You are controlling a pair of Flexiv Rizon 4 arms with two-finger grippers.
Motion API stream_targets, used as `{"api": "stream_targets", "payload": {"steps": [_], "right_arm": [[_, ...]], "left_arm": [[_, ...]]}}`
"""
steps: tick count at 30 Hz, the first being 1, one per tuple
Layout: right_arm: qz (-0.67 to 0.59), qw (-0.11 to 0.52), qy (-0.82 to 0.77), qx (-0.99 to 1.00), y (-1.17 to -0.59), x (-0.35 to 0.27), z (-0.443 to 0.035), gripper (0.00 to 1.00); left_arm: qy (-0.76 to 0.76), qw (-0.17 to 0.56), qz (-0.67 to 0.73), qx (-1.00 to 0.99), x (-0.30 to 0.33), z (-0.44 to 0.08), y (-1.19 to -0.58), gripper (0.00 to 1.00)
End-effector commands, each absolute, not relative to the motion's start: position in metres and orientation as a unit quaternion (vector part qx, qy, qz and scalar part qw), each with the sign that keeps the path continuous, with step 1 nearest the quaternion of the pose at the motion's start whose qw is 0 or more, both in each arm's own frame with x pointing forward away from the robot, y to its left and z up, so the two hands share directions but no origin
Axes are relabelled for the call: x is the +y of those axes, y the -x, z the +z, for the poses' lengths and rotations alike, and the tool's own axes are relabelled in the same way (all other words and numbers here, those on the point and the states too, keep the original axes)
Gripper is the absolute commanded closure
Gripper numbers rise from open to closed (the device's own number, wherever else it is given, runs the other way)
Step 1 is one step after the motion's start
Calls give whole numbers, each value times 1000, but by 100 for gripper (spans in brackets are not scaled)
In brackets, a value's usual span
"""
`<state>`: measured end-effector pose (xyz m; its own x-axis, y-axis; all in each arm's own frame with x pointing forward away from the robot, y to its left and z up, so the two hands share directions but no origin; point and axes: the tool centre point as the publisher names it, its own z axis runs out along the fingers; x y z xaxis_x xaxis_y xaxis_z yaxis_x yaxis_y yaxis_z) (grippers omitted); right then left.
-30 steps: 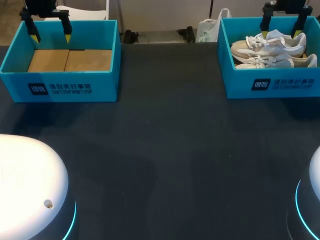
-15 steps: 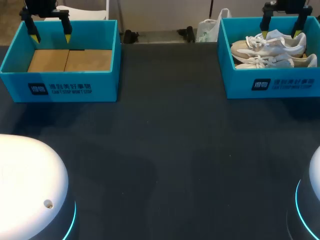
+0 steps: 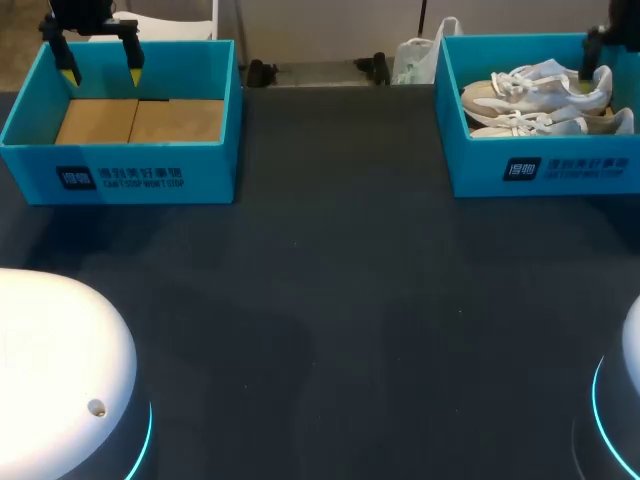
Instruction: Take the shoe out of the shoebox, open the shoe tongue, remove and reinsert the insole, then place the shoe into the shoebox
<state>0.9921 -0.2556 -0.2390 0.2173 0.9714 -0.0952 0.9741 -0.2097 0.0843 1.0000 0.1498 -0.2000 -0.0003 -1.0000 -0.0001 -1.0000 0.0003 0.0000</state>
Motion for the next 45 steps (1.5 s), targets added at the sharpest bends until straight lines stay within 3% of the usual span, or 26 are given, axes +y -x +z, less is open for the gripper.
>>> {"api": "stream_targets", "payload": {"steps": [1,4,6,7,17,20,23,25,27,29,34,42,43,45], "right_arm": [[0,79,-779,622,-990,-264,-257,0],[-11,80,-779,622,-993,-271,-267,2],[-8,80,-781,619,-994,-275,-272,23],[-10,78,-780,621,-996,-278,-275,25],[-28,74,-770,633,-1013,-294,-298,29],[-28,76,-768,635,-1016,-298,-302,37],[-31,80,-765,638,-1018,-302,-310,38],[-33,84,-759,644,-1020,-309,-321,44],[-40,97,-761,640,-1020,-311,-324,42],[-35,99,-764,637,-1020,-313,-326,47],[-32,95,-759,644,-1025,-319,-337,33],[-35,94,-749,655,-1033,-322,-349,40],[-38,93,-745,659,-1033,-322,-354,47],[-36,91,-745,660,-1033,-322,-357,49]], "left_arm": [[707,0,0,707,150,-200,-1000,0],[707,0,0,707,150,-200,-1000,0],[707,0,0,707,150,-200,-1000,0],[707,0,0,707,150,-200,-1000,0],[707,0,0,707,150,-200,-1000,0],[707,0,0,707,150,-200,-1000,0],[707,0,0,707,150,-200,-1000,0],[707,0,0,707,150,-200,-1000,0],[707,0,0,707,150,-200,-1000,0],[707,0,0,707,150,-200,-1000,0],[707,0,0,707,150,-200,-1000,0],[707,0,0,707,150,-200,-1000,0],[707,0,0,707,150,-200,-1000,0],[707,0,0,707,150,-200,-1000,0]]}}
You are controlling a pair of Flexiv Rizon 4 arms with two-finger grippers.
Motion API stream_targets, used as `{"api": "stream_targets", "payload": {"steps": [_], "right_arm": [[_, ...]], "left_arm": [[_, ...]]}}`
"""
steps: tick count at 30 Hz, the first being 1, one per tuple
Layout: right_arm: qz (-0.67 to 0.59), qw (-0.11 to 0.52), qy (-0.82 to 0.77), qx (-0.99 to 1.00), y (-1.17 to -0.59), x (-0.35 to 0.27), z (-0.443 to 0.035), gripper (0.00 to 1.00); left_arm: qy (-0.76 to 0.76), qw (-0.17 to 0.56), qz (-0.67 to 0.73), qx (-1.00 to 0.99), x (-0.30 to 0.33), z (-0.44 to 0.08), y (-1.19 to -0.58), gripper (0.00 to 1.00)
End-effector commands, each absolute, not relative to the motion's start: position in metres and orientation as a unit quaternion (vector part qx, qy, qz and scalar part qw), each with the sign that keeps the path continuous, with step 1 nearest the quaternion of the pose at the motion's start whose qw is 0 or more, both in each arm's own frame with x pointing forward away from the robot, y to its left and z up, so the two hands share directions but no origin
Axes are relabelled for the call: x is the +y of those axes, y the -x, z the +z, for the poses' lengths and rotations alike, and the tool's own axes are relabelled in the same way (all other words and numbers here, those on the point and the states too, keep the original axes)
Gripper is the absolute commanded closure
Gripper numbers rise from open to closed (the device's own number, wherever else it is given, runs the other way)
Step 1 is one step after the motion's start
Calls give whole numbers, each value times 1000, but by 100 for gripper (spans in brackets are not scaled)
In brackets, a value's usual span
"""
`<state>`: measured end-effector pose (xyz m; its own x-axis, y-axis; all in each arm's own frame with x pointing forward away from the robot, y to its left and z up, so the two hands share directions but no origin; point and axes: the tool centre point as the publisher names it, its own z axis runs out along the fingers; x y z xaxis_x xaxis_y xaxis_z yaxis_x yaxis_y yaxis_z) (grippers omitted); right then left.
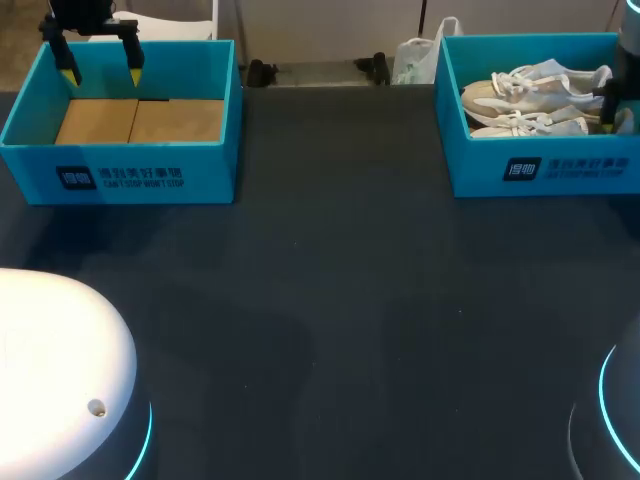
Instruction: Take the shoe out of the shoebox, open the shoe tongue, remove and reinsert the insole, then place the shoe into the shoebox
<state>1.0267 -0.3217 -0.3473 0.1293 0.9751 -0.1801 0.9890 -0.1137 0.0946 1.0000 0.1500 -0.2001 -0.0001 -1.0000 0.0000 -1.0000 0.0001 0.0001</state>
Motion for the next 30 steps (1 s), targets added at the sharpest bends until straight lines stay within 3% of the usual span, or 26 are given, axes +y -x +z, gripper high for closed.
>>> {"api": "stream_targets", "payload": {"steps": [1,11,14,15,16,17,30], "right_arm": [[-38,90,-742,664,-1033,-323,-359,49],[-52,86,-737,668,-1029,-328,-377,52],[-56,86,-737,668,-1028,-330,-378,58],[-58,87,-737,668,-1029,-330,-378,72],[-58,88,-738,667,-1029,-331,-377,97],[-59,88,-738,666,-1029,-332,-377,100],[-69,65,-751,653,-1015,-340,-335,100]], "left_arm": [[-707,0,0,-707,150,-200,-1000,0],[-707,0,0,-707,150,-200,-1000,0],[-707,0,0,-707,150,-200,-1000,0],[-707,0,0,-707,150,-200,-1000,0],[-707,0,0,-707,150,-200,-1000,0],[-707,0,0,-707,150,-200,-1000,0],[-707,0,0,-707,150,-200,-1000,0]]}}
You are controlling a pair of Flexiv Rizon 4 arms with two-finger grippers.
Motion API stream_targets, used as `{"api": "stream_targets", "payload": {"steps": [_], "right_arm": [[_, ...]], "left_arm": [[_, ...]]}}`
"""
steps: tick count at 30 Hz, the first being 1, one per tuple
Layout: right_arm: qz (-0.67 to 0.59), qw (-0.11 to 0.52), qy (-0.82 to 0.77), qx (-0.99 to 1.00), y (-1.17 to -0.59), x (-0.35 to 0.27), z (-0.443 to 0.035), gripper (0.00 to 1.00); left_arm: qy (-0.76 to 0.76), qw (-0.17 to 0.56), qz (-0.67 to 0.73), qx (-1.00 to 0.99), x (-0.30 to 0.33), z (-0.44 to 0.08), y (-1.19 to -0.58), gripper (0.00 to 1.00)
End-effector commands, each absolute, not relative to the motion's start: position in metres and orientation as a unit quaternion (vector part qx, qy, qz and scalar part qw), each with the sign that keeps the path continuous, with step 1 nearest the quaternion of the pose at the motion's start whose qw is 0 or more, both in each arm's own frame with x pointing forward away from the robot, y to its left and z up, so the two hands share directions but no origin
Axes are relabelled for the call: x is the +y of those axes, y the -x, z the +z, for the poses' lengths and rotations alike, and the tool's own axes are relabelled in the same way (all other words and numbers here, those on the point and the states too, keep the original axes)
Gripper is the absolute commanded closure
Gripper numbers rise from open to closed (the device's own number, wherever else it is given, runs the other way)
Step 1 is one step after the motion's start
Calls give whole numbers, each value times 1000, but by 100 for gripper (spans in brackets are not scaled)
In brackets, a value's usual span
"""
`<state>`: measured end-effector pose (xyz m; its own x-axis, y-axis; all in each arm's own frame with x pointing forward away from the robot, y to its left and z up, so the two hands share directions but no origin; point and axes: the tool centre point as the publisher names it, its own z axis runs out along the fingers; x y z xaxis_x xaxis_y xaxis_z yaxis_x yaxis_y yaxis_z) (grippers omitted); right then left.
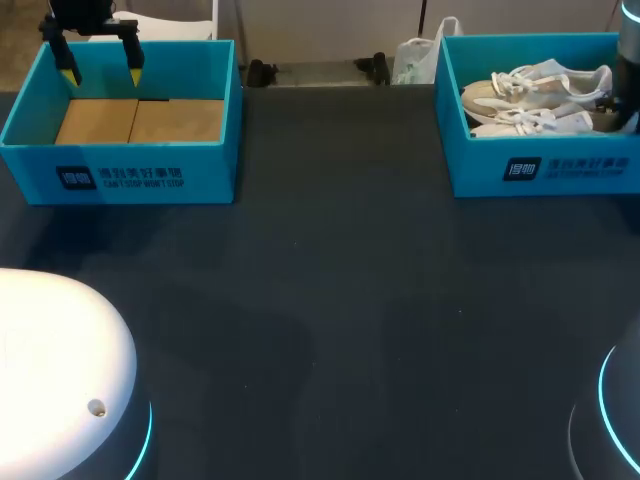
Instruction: Take the shoe out of the shoebox, open the shoe tongue, remove and reinsert the insole, then place the shoe into the shoebox
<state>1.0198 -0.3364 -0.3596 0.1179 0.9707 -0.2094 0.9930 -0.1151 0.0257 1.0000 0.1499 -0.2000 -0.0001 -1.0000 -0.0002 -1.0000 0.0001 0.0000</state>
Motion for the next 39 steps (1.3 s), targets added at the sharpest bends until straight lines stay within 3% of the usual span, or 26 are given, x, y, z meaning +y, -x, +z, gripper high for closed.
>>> {"api": "stream_targets", "payload": {"steps": [1,14,39], "right_arm": [[-71,68,-751,653,-1014,-340,-330,100],[-101,82,-779,614,-1021,-342,-254,100],[-88,94,-775,619,-995,-306,-169,100]], "left_arm": [[707,0,0,707,150,-200,-1000,0],[707,0,0,707,150,-200,-1000,0],[707,0,0,707,150,-200,-1000,0]]}}
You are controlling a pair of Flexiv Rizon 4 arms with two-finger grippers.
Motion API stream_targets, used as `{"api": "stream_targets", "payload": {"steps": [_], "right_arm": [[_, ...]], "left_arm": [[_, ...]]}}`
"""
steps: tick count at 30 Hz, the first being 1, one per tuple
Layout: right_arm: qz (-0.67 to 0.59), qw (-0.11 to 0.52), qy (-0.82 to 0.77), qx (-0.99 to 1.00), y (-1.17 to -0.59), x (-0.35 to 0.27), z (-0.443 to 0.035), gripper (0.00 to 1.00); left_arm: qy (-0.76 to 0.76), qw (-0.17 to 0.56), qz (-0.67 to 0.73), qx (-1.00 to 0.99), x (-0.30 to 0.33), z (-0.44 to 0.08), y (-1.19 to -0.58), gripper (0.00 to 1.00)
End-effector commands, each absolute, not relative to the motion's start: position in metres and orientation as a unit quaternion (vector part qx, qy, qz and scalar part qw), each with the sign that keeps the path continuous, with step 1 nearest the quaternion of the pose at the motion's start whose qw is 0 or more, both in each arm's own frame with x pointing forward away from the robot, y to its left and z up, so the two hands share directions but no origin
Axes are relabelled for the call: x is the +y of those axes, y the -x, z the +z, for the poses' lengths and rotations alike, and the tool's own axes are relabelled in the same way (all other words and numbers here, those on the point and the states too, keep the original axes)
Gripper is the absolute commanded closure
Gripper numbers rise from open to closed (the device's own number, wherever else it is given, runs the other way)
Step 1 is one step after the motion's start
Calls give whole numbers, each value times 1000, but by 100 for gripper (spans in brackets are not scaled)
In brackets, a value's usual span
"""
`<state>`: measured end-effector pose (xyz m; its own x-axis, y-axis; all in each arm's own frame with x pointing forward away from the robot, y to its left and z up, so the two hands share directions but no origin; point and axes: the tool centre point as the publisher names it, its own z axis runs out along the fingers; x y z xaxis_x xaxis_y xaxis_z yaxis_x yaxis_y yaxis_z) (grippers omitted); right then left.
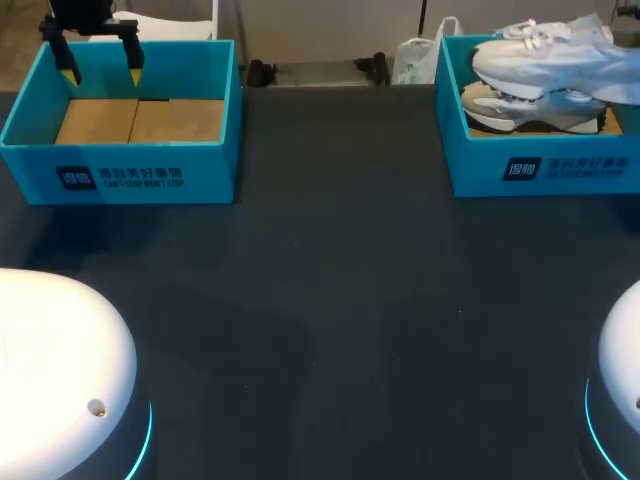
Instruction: Take the shoe out of the shoebox, open the shoe tongue, remove and reinsert the insole, then place the shoe into the shoebox
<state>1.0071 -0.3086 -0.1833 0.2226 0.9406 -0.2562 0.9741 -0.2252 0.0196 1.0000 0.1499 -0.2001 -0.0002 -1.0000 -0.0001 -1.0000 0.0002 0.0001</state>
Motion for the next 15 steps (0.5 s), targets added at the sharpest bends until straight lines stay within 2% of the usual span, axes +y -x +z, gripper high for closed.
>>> {"api": "stream_targets", "payload": {"steps": [1,15], "right_arm": [[-85,86,-775,620,-994,-305,-168,100],[-85,85,-774,621,-994,-304,-167,100]], "left_arm": [[-707,0,0,-707,150,-200,-1000,0],[-707,0,0,-707,150,-200,-1000,0]]}}
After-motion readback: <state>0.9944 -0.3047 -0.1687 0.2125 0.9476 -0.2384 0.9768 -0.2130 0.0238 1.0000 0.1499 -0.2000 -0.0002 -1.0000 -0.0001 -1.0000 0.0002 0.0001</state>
